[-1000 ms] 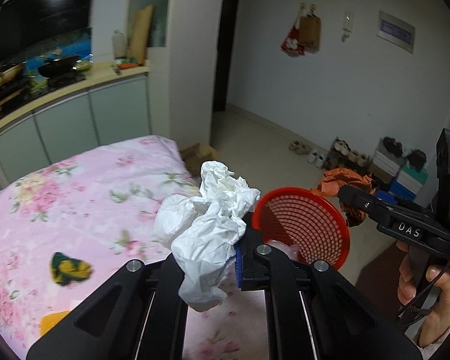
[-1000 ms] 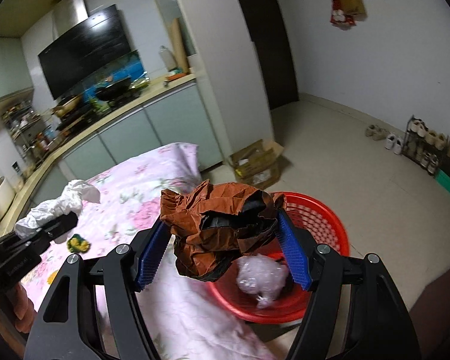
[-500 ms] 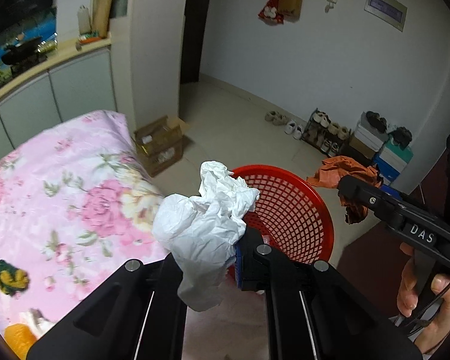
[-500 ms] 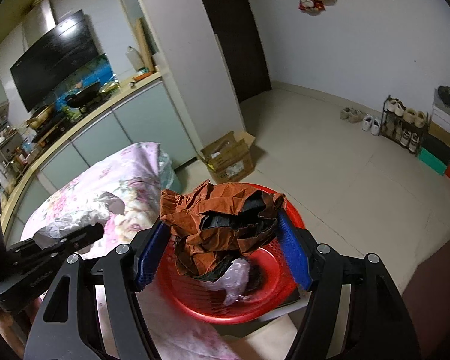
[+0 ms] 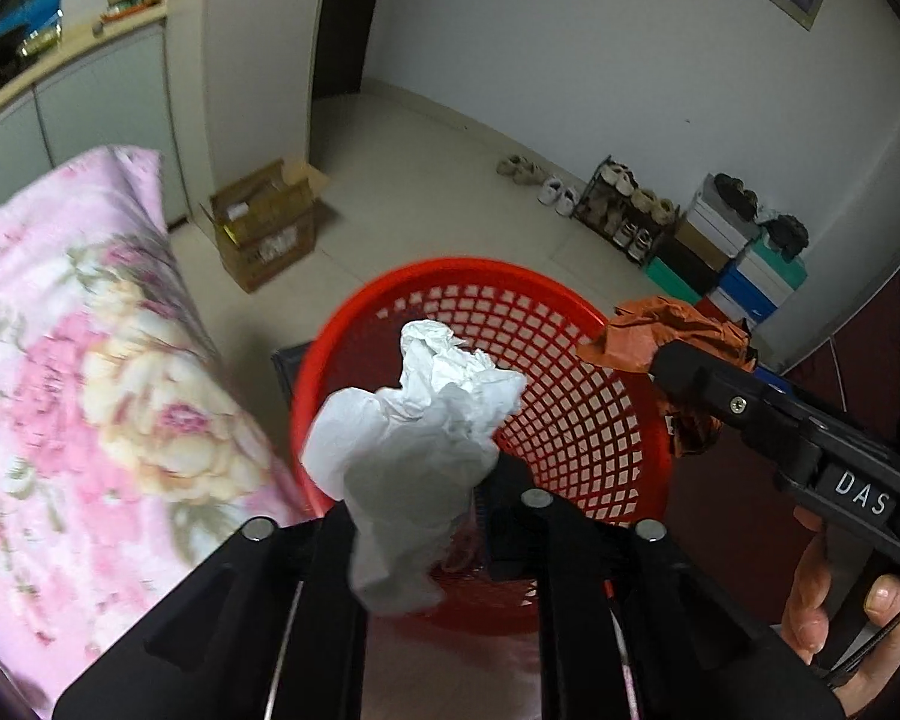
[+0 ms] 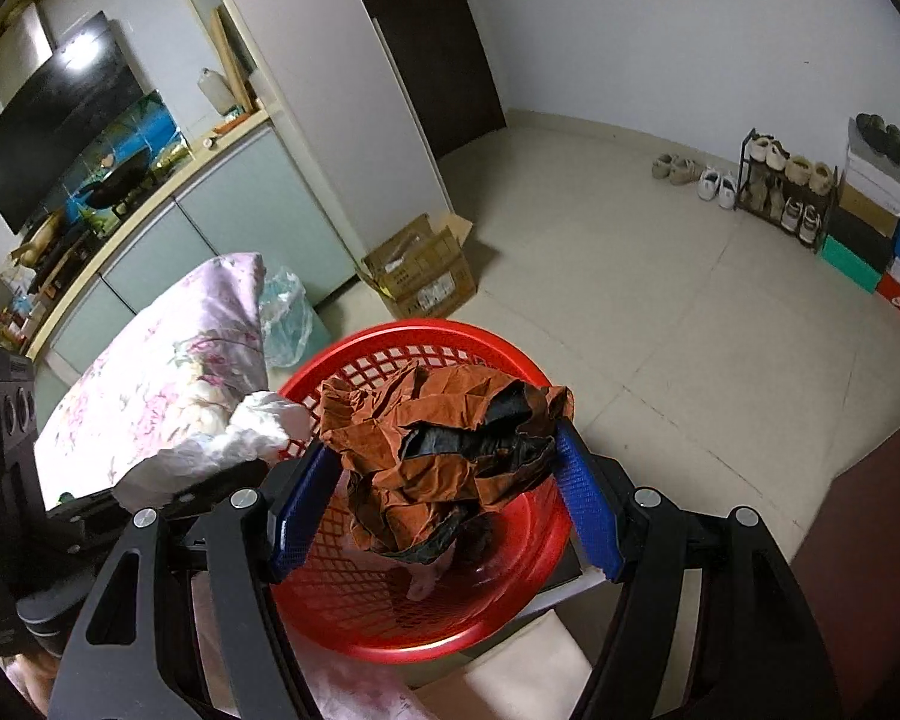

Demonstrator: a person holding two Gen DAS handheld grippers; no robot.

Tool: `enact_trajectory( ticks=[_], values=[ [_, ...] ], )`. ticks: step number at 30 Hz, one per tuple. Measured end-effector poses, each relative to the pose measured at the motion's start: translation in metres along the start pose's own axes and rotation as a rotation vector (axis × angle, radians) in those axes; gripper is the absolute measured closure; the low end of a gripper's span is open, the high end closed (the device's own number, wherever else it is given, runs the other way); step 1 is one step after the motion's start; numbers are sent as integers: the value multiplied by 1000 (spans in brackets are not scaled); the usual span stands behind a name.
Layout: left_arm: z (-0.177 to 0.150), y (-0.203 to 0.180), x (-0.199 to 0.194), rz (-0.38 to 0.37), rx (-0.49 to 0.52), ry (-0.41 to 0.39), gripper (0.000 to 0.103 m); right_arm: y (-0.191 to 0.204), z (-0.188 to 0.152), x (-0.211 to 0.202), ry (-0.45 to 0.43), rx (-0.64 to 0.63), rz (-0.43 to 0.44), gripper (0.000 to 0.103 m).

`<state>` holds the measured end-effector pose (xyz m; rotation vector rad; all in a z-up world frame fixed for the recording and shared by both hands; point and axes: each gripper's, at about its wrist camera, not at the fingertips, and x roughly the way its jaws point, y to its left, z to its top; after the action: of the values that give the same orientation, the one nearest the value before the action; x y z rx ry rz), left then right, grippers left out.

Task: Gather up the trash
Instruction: 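Open the right gripper to drop the brown bag while the left gripper releases the tissue, then move both open grippers back over the trash on the bed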

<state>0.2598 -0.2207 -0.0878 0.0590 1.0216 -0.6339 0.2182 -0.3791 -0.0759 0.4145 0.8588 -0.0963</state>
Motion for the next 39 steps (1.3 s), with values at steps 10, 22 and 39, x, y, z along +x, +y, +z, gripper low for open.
enact_trajectory(
  ticks=[10,22,39],
  values=[
    [-1,9,-2,4,-42,-34,35,-9,-7,16,61,33,5,28],
    [-7,21,-56,103,-54,-147,26,-8,-19,10,87,44,8,26],
    [-35,40,-133,221,-75,-291,20,3,-22,-13,36,6,1,16]
  ],
)
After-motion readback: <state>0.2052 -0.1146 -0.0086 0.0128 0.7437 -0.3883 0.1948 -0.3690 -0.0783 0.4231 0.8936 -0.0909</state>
